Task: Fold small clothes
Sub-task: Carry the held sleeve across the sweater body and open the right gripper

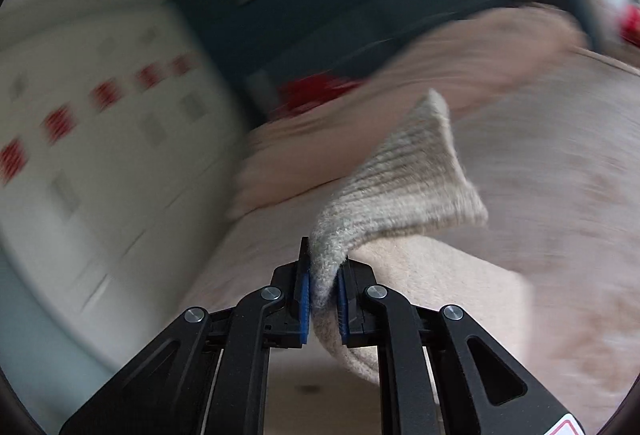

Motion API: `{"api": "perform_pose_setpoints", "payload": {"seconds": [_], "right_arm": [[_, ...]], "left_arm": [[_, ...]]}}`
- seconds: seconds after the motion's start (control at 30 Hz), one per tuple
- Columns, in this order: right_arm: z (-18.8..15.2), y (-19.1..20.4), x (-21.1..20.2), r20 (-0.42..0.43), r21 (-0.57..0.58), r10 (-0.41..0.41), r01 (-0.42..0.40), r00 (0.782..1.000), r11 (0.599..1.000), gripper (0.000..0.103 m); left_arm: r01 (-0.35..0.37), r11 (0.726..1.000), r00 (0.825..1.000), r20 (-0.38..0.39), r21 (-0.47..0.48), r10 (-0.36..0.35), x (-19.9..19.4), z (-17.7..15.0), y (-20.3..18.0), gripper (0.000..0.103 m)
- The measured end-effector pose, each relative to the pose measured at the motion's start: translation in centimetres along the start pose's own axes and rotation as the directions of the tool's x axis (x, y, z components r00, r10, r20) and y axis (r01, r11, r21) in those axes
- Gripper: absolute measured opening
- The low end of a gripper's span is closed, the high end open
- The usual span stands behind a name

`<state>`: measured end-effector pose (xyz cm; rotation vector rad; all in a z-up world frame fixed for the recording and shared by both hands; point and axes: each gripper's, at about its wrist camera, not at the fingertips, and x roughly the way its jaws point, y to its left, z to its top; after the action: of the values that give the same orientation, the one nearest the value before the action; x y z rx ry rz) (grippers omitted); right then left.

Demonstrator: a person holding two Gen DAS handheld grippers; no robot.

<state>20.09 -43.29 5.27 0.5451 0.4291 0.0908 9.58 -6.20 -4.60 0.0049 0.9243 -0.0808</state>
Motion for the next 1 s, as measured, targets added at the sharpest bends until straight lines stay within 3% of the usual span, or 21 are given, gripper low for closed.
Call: {"api": "perform_pose_setpoints", "payload": {"seconds": [0.1,0.17,0.2,0.27,0.33,0.4,0.5,0.53,0.57,0.63,0.8,0.83,0.9,0.93,0.97,1.0], "right_arm": [[-2.6,8.0,6.2,-0.117,-0.104,0.1,-0.112,0.988,0.988,0.015],[-5.6,11.7,10.5,-0.224,-0.139,0.133,-0.167,0.965,0.976,0.019],[-7.0,12.5,12.4,-0.268,-0.15,0.128,-0.173,0.955,0.973,0.028],[-10.0,14.3,14.6,-0.336,-0.212,0.064,-0.141,0.94,0.967,0.035],[-11.5,14.3,13.8,-0.336,-0.246,0.02,-0.108,0.942,0.963,0.04],[-13.0,12.3,10.8,-0.299,-0.253,-0.048,-0.03,0.953,0.967,0.066],[-14.2,7.3,6.3,-0.245,-0.252,-0.204,0.141,0.948,0.958,0.075],[-14.7,5.1,5.1,-0.245,-0.258,-0.264,0.2,0.933,0.945,0.075],[-15.2,2.6,4.0,-0.252,-0.262,-0.344,0.278,0.905,0.924,0.075],[-15.6,-2.0,3.0,-0.291,-0.219,-0.43,0.378,0.855,0.9,0.075],[-15.5,-7.2,4.4,-0.341,-0.156,-0.455,0.427,0.823,0.891,0.075],[-15.4,-8.0,5.7,-0.366,-0.151,-0.449,0.424,0.815,0.893,0.075],[-15.8,-8.1,6.0,-0.386,-0.131,-0.419,0.4,0.822,0.907,0.071],[-16.0,-8.1,6.5,-0.388,-0.114,-0.398,0.385,0.832,0.916,0.065],[-15.8,-7.9,6.9,-0.382,-0.091,-0.363,0.357,0.85,0.93,0.04],[-15.4,-7.6,7.1,-0.373,-0.083,-0.351,0.345,0.859,0.935,0.023]], "left_arm": [[-0.007,0.999,1.0,0.01,-0.038,0.007,-0.2,0.6,2.2,0.098],[-0.008,0.998,1.0,0.016,-0.061,0.009,-0.3,1.1,3.6,0.098],[-0.006,0.997,1.0,0.016,-0.073,0.007,-0.2,1.4,4.3,0.098],[0.018,0.995,1.0,0.008,-0.093,-0.018,0.3,2.2,5.4,0.098],[0.056,0.992,0.998,-0.005,-0.112,-0.057,0.9,3.1,6.3,0.098],[0.12,0.982,0.992,-0.012,-0.147,-0.123,2.1,4.5,7.1,0.098],[0.211,0.961,0.975,-0.031,-0.18,-0.22,4.6,6.8,7.0,0.098],[0.226,0.956,0.971,-0.038,-0.186,-0.236,5.7,7.6,6.8,0.098],[0.24,0.951,0.967,-0.043,-0.194,-0.253,7.0,8.6,6.4,0.098],[0.22,0.95,0.969,-0.066,-0.22,-0.24,10.0,10.2,6.0,0.098],[0.181,0.89,0.941,-0.19,-0.419,-0.281,18.1,11.7,6.0,0.097],[0.152,0.883,0.946,-0.193,-0.443,-0.26,18.7,11.8,5.9,0.097],[0.135,0.882,0.956,-0.174,-0.452,-0.235,18.7,12.2,5.5,0.095],[0.149,0.884,0.96,-0.15,-0.443,-0.237,18.4,12.8,5.0,0.088],[0.179,0.888,0.96,-0.125,-0.423,-0.252,18.2,13.4,4.4,0.054],[0.197,0.892,0.957,-0.116,-0.406,-0.265,18.2,14.1,4.1,0.02]]}}
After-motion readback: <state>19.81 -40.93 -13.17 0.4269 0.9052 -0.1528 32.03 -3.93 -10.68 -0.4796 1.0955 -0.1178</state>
